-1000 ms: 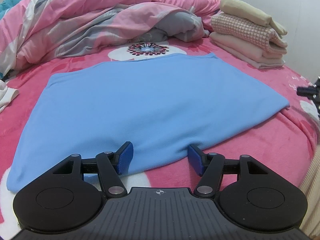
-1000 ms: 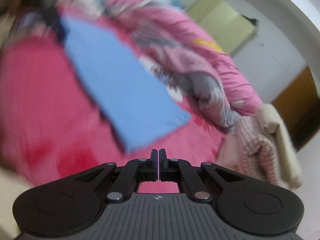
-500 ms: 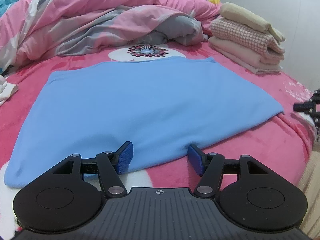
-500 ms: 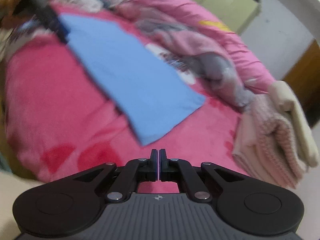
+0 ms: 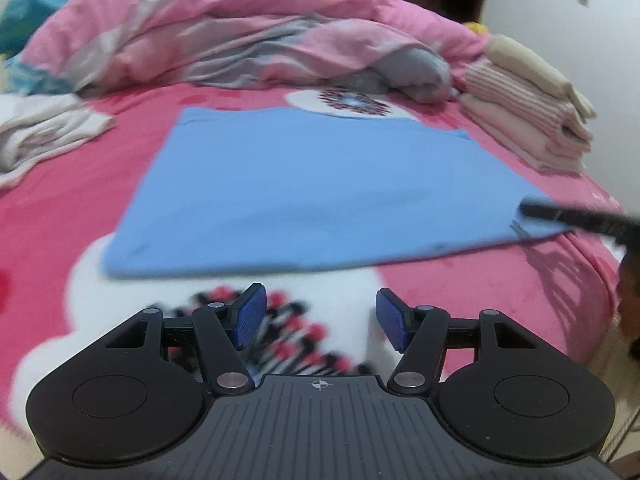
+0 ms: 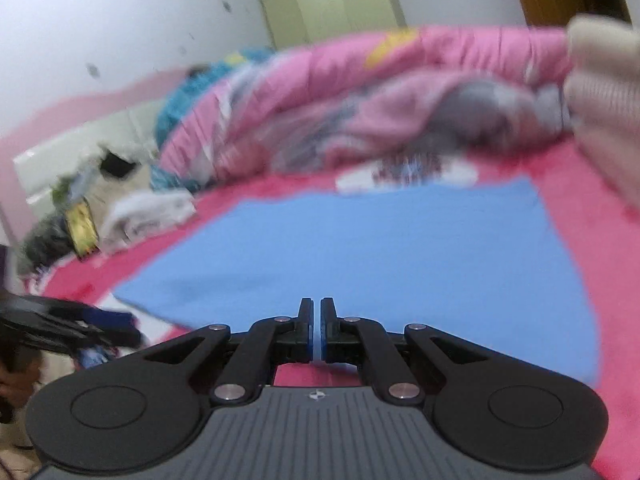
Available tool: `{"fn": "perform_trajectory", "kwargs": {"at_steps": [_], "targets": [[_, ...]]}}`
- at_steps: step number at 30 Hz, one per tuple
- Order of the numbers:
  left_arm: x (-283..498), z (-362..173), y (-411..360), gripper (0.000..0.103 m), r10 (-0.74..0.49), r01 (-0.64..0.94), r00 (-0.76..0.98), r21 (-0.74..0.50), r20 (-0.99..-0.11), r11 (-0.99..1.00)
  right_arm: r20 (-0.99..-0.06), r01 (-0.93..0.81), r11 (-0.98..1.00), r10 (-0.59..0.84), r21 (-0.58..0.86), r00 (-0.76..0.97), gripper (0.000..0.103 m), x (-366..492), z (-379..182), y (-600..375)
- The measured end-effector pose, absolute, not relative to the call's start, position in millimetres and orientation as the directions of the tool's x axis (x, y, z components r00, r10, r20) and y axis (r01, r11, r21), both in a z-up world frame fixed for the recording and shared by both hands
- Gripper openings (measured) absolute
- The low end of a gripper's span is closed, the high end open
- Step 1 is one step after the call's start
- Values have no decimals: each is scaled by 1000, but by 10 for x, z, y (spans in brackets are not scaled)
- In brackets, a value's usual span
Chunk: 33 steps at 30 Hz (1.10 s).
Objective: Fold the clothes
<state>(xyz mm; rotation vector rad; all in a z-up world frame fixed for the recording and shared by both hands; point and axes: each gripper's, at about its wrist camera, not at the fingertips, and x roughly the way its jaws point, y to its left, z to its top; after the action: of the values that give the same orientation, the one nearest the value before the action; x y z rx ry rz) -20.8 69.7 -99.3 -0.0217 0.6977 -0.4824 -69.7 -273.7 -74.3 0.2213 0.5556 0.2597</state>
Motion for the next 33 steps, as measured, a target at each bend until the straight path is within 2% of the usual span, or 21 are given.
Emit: {"fn": "perform_trajectory", "kwargs": {"at_steps": [2,9,11,14,18,25,27,29,33], "targets": [[-241,-959,851,61,-418,387,680,-189,-602,903,-525,-143,945,285,294,802,3,-687,-861,-2656],[-97,-846,1030,61,-425,341,731,-253,-534,905,-515,-87,920,290,382,807,3,-696,-774,-2769],[4,-890,1015,61,-407,317,741,-255,-535,913,-514,-85,918,292,388,807,3,-657,-771,-2737],[151,-1020,1081,61,-348,224,729,-275,-590,935,-530,-81,917,296,391,795,3,-619,-798,-2684],[139,-1073,1296,60,-378,202,728,-348,-572,915,-568,-36,925,263,379,780,3,-698,-825,-2685],[89,-1013,1555,61,-338,146,747,-354,-573,924,-565,-10,923,244,385,788,4,-772,-656,-2681],[57,-950,1593,61,-338,147,755,-357,-562,923,-551,-25,923,250,384,796,9,-756,-592,-2647],[66,-886,1579,62,-343,160,762,-353,-550,922,-544,-36,927,251,374,800,19,-727,-550,-2594],[89,-772,1446,65,-374,215,760,-338,-531,916,-544,-55,929,261,365,798,20,-678,-518,-2504]]}}
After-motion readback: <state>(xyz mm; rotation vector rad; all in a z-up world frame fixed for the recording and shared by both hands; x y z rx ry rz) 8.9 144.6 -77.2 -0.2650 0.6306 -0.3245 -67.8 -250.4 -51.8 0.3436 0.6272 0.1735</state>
